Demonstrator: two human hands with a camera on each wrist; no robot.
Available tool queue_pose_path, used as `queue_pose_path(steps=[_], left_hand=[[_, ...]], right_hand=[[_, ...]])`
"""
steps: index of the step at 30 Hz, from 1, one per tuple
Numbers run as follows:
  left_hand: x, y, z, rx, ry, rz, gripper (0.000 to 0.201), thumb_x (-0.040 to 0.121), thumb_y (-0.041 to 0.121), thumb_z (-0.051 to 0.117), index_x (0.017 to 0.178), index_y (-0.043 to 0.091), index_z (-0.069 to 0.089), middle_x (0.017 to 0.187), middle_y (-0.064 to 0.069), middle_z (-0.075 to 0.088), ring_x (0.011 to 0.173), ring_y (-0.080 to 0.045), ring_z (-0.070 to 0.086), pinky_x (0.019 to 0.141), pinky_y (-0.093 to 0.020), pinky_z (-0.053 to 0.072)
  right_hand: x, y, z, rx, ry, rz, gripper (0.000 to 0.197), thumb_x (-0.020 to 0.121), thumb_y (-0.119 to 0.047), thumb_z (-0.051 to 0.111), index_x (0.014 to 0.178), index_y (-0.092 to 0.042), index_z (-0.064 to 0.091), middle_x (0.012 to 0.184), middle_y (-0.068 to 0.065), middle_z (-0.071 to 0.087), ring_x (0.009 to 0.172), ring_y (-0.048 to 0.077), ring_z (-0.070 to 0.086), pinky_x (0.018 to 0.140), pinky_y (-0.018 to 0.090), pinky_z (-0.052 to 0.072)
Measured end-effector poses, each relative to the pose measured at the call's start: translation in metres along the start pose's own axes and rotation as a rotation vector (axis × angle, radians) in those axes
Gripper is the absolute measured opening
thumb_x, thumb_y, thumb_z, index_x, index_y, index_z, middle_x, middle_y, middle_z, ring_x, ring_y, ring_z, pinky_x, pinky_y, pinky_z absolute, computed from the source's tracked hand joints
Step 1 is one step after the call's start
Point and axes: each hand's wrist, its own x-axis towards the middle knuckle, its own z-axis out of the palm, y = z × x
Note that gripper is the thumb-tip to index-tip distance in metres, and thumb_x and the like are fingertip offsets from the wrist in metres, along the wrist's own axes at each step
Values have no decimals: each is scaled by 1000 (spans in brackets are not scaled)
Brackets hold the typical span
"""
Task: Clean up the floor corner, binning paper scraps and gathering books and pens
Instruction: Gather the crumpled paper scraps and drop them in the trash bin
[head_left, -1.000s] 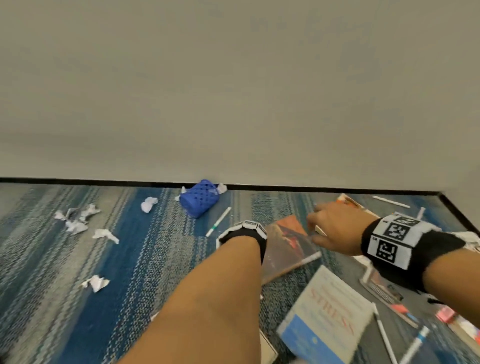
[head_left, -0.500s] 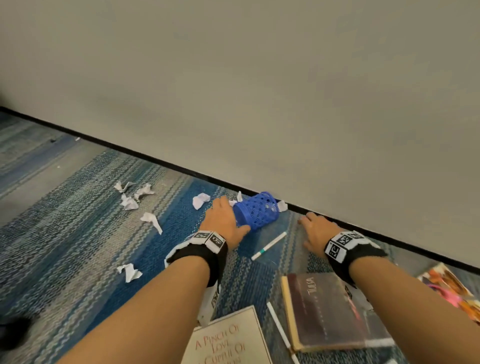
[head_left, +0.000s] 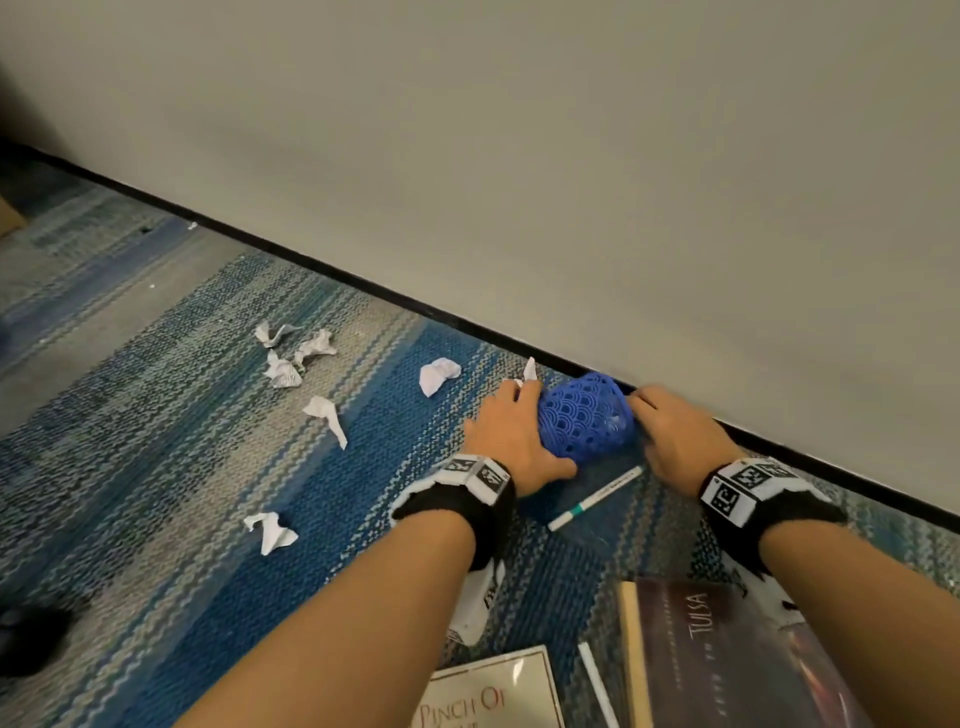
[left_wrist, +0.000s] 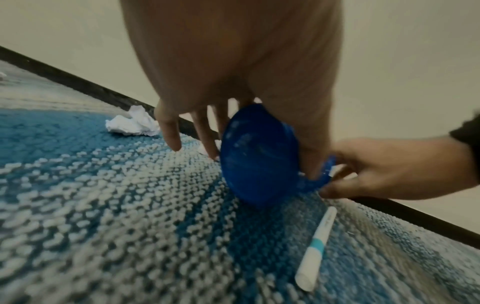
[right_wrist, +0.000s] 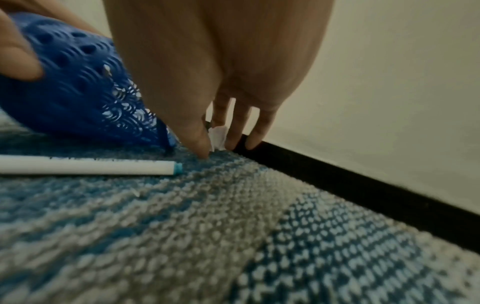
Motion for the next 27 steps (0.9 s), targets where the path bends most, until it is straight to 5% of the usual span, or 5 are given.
queue_pose_path(steps=[5,10,15,20,27], left_hand=[[-11,-11,-7,-250,-434,36,83,44,73,75,114,31,60,105,10,67,95,-12,64,93,-38,51],[11,-18,0,-292,-59,-39,78,71,85,45,125,29,56,122,-3,56,111,-20,56,101,-43,44],[45,-19,7,81,30,91,67,94,24,58,151,30,23,158,-14,14,142,-34,23,115,-42,28],[44,-17,18,371,33,114,28,91,9,55,118,5,59,127,-14,50,116,-33,49,96,-37,37],[0,-57,-38,248,94,-19,27,95,13,39,116,-1,48,116,-24,52,101,-41,49,83,-42,38]], right_hand=[[-8,-1,5,26,-85,82,28,90,-25,59,115,-13,56,109,11,50,101,31,52,84,40,45],[-17,9,-9,73,-66,164,14,91,-13,53,102,-11,62,106,11,62,101,32,58,82,35,41],[-27,18,-20,189,-29,280,20,96,-13,47,103,-8,66,110,16,64,102,34,58,85,35,42],[-28,12,-30,338,-5,275,19,98,-10,42,90,-13,59,101,12,59,90,29,56,77,31,39],[-3,-38,-42,459,-44,255,25,93,0,38,96,-13,59,87,10,63,74,24,53,67,29,36]])
